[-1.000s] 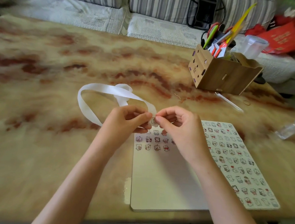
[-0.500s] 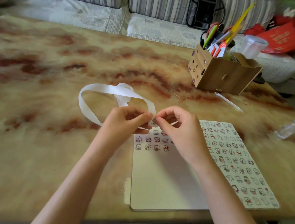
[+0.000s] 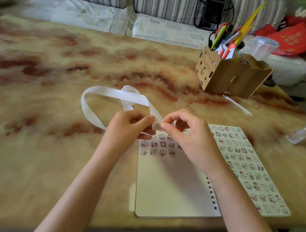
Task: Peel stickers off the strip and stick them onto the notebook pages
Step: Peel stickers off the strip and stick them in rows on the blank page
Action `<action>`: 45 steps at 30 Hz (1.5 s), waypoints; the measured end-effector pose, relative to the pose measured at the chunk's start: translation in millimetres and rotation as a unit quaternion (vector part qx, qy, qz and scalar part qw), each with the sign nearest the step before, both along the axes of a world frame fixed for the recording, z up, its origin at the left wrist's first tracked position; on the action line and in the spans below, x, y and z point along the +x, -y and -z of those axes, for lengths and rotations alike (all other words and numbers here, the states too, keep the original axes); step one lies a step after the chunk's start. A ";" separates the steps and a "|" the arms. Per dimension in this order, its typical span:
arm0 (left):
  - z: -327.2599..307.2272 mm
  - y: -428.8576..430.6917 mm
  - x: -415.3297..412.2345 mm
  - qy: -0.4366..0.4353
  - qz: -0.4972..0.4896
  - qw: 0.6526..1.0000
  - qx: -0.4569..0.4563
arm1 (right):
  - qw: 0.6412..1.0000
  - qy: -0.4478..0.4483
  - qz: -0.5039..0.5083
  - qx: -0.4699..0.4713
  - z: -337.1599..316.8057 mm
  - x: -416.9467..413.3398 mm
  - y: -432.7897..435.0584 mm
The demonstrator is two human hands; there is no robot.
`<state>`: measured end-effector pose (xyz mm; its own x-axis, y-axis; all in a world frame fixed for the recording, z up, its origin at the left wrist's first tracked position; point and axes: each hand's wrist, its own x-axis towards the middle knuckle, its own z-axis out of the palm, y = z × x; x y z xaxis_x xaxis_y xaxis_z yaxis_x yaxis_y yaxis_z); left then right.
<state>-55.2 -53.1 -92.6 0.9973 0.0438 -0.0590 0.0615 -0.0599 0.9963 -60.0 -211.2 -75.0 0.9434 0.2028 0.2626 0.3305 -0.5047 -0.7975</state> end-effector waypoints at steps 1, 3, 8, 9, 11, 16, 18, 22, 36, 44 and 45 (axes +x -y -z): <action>0.3 -0.2 0.2 0.001 -0.001 1.000 0.005 | 1.000 -0.016 -0.002 0.014 -2.2 -0.8 1.5; 1.3 -0.6 0.6 0.002 -0.005 1.000 0.019 | 0.998 -0.055 0.002 0.038 -6.5 -0.3 7.8; 4.4 -1.1 0.3 -0.016 0.000 0.999 0.042 | 0.970 -0.243 0.022 -0.017 -13.9 4.0 40.5; 5.2 -1.4 0.2 -0.020 0.004 0.999 0.046 | 0.963 -0.267 0.026 -0.035 -13.7 3.9 44.7; 6.9 -1.8 0.7 -0.025 0.009 0.998 0.056 | 0.954 -0.294 0.035 -0.051 -12.9 3.3 48.8; 10.2 -1.9 2.6 -0.034 0.002 0.996 0.082 | 0.953 -0.289 0.026 -0.091 -13.0 2.7 48.7; 11.2 -2.0 2.8 -0.037 -0.001 0.995 0.092 | 0.953 -0.290 0.023 -0.086 -13.3 2.7 47.9; 11.8 -2.0 2.5 -0.038 -0.003 0.994 0.101 | 0.950 -0.293 0.028 -0.104 -13.5 1.7 47.3; 8.1 -2.1 0.9 -0.045 0.000 0.992 0.117 | 0.949 -0.279 0.050 -0.136 -5.5 2.4 44.6; 7.5 -1.7 0.7 -0.042 0.002 0.992 0.120 | 0.951 -0.266 0.055 -0.147 -2.0 3.5 42.8; 7.4 -1.6 0.7 -0.042 0.002 0.992 0.120 | 0.951 -0.265 0.055 -0.148 -1.8 3.5 42.5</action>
